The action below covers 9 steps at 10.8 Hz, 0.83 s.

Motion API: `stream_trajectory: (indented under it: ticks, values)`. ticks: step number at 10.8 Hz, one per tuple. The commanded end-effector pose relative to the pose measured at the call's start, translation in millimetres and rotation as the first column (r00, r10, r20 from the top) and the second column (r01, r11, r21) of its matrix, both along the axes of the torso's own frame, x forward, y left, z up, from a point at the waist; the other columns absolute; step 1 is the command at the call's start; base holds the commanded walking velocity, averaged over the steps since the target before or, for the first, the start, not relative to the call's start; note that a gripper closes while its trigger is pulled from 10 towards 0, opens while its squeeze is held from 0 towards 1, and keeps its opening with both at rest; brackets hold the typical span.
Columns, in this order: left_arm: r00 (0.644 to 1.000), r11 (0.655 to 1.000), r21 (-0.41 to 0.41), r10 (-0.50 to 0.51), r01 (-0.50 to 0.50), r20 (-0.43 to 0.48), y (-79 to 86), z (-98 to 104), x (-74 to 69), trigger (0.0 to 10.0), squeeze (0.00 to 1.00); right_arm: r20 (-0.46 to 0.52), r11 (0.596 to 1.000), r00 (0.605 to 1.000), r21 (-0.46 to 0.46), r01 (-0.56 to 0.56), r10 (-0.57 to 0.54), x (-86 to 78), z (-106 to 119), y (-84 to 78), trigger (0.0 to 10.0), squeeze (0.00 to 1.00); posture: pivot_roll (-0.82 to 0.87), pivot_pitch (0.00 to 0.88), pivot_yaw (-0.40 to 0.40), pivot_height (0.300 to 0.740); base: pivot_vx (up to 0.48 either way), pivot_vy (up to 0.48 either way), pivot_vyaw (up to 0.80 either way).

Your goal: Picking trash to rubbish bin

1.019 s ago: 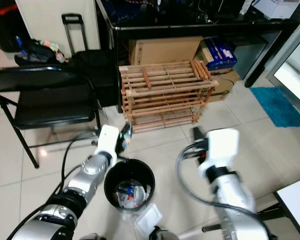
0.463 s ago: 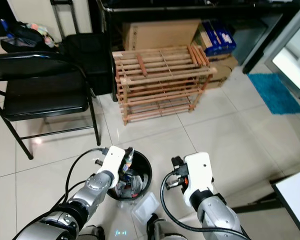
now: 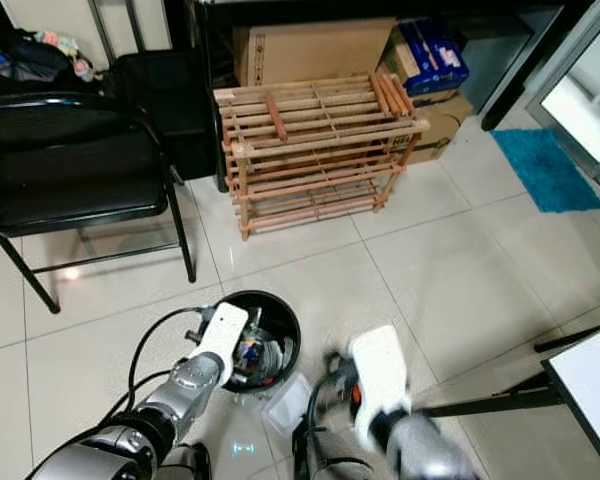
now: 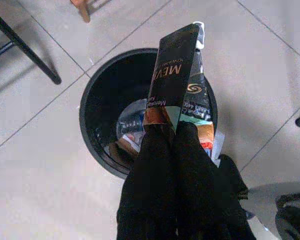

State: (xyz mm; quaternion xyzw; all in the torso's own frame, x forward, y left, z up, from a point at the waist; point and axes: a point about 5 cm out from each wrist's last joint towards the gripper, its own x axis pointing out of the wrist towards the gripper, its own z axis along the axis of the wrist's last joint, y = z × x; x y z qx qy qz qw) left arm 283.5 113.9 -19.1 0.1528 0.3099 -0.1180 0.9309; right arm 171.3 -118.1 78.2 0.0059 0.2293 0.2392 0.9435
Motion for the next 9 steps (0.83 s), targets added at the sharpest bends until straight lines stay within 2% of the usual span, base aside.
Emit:
stream_trajectory:
  ticks: [1,3,7,8,9]
  values:
    - [1.0,1.0,0.009,0.001,-0.001,-0.029,-2.2,-6.6,-7.2,10.0,0.0,-0.042,0.999,0.999,-0.036,0.003,-0.005,-5.1,-8.4,-4.8,10.0,0.0,-0.08,0.258,-0.139,0.74,0.0,0.0,0.0]
    - [0.999,0.999,0.038,0.007,-0.005,-0.05,4.9,-12.3,-13.2,10.0,0.0,-0.122,0.998,0.992,-0.068,0.001,-0.01,-19.0,-26.3,-10.8,10.0,0.0,-0.09,0.259,-0.144,0.74,0.0,0.0,0.0]
    - [0.998,0.997,0.079,0.0,0.004,-0.062,12.3,-17.6,-19.2,10.0,0.0,-0.124,0.997,0.992,-0.073,0.014,-0.023,-22.3,-24.7,-14.3,10.0,0.0,-0.11,0.263,-0.15,0.74,0.0,0.0,0.0]
    - [0.999,0.998,0.064,-0.001,0.003,-0.035,11.5,-14.2,-15.7,10.0,0.0,-0.12,0.997,0.992,-0.075,0.019,-0.028,-23.5,-22.9,-15.9,10.0,0.0,-0.11,0.263,-0.15,0.74,0.0,0.0,0.0]
    - [0.999,0.998,0.066,-0.008,0.006,0.038,9.5,-3.4,-4.1,10.0,0.0,-0.116,0.996,0.992,-0.08,0.029,-0.038,-25.5,-21.6,-18.9,10.0,0.0,-0.12,0.267,-0.153,0.74,0.0,0.0,0.0]
